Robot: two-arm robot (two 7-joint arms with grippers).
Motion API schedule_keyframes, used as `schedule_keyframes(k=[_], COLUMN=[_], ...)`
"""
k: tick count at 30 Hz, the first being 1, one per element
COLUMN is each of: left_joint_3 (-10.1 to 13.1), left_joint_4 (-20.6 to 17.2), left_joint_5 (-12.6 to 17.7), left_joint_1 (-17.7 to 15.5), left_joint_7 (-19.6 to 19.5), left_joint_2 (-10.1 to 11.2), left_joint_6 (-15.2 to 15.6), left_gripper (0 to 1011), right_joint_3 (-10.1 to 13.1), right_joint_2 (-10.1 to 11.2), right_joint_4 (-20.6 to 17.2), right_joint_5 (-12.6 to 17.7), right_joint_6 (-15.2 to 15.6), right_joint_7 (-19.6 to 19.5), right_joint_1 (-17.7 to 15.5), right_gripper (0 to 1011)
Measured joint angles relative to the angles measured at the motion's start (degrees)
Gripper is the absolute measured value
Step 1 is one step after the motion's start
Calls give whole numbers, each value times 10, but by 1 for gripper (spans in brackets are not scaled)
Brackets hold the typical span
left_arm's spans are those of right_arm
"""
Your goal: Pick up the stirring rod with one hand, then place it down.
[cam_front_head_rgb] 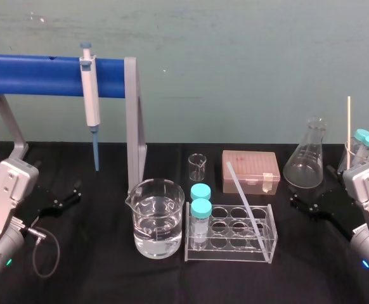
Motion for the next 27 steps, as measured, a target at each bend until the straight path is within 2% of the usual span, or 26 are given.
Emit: schedule_keyframes(k=[27], left_joint_3=[0], left_joint_4=[0], left_joint_5=[0], left_joint_1=[0], left_joint_7=[0], left_joint_2=[0], left_joint_6=[0], left_gripper=[1000], right_joint_3=[0], right_joint_2=[0], right_joint_4=[0], right_joint_5=[0], right_joint_6=[0], right_joint_7=[0], right_joint_1=[0], right_gripper=[1003])
